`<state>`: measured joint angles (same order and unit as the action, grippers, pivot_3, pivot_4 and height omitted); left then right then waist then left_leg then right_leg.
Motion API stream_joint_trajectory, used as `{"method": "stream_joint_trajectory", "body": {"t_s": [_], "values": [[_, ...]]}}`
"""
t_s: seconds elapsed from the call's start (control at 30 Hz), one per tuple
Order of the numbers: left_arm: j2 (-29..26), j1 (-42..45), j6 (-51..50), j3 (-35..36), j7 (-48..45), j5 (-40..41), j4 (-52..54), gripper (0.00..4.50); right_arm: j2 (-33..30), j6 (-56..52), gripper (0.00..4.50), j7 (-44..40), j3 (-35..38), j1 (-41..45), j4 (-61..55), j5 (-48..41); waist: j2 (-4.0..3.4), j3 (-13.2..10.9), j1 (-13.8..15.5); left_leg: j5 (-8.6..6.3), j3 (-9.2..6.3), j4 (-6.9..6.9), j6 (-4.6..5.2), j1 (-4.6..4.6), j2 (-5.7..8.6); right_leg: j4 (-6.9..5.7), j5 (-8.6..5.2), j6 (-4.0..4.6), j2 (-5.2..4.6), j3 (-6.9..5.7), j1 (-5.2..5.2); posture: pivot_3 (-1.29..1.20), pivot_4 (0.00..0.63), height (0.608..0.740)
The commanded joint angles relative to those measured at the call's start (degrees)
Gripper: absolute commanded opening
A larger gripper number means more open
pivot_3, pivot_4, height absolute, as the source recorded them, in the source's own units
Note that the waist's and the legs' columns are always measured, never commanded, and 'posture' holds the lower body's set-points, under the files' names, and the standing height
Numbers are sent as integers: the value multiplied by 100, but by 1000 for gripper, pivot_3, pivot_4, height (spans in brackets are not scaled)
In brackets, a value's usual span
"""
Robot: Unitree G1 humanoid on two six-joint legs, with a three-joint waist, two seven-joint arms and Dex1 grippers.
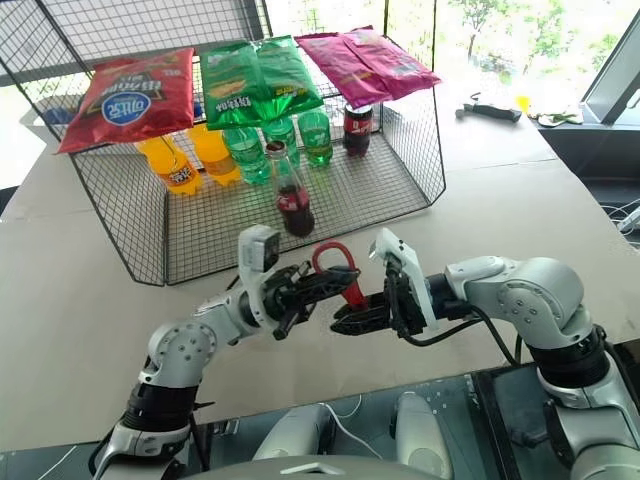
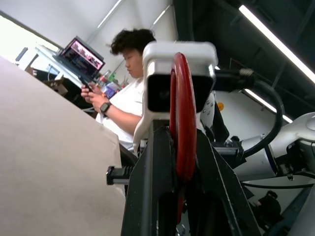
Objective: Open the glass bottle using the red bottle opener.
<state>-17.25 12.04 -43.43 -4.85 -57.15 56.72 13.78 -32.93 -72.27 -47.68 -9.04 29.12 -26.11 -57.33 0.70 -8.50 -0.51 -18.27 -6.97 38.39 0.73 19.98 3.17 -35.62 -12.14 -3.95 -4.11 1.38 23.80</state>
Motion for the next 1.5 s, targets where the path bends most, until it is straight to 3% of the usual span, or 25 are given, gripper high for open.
{"method": "stream_joint_trajectory", "body": {"t_s": [0.03, 0.67, 1.23, 1.33, 1.43, 1.5], "values": [[10, 23, -10, 25, -18, 25, 73, 0, 73, 86, 2011, 80, 185, 119, -112, -157, 0, 0, 0, 0, 0, 0, 0, 0, -1, 0, 0, 0, 0, 0, 0, 0, 150, 740], [77, -21, 67, 98, -18, 32, 121, 0, -255, -46, 2011, -16, -103, 76, -211, -208, 0, -2, 2, 0, -1, 0, 0, 1, -1, 1, 0, 0, 0, -1, 0, 0, 150, 740], [44, -46, 97, 103, -52, 23, 150, 0, -22, -283, 2011, 280, 78, 135, -67, -492, 0, -3, 2, 0, -2, -1, 0, 1, -1, 2, 0, 0, -1, -1, 0, 0, 150, 740], [36, -46, 97, 100, -69, 19, 149, 0, 11, -334, 1199, 383, 131, 123, -45, -569, 0, -3, 2, 0, -2, -1, 0, 1, -1, 2, 0, 0, -1, -1, 0, 0, 150, 740], [46, -52, 98, 111, -74, 14, 151, 0, 7, -385, 12, 438, 164, 111, -40, -633, 0, -3, 2, 0, -2, -1, 0, 1, -1, 2, 0, 0, -1, -1, 0, 0, 150, 740], [49, -59, 105, 117, -76, 5, 157, 0, 19, -427, 12, 468, 194, 104, -36, -677, 0, -3, 1, 0, -2, -1, 0, 1, -1, 2, 0, 0, 0, -1, 0, 0, 150, 740]]}}
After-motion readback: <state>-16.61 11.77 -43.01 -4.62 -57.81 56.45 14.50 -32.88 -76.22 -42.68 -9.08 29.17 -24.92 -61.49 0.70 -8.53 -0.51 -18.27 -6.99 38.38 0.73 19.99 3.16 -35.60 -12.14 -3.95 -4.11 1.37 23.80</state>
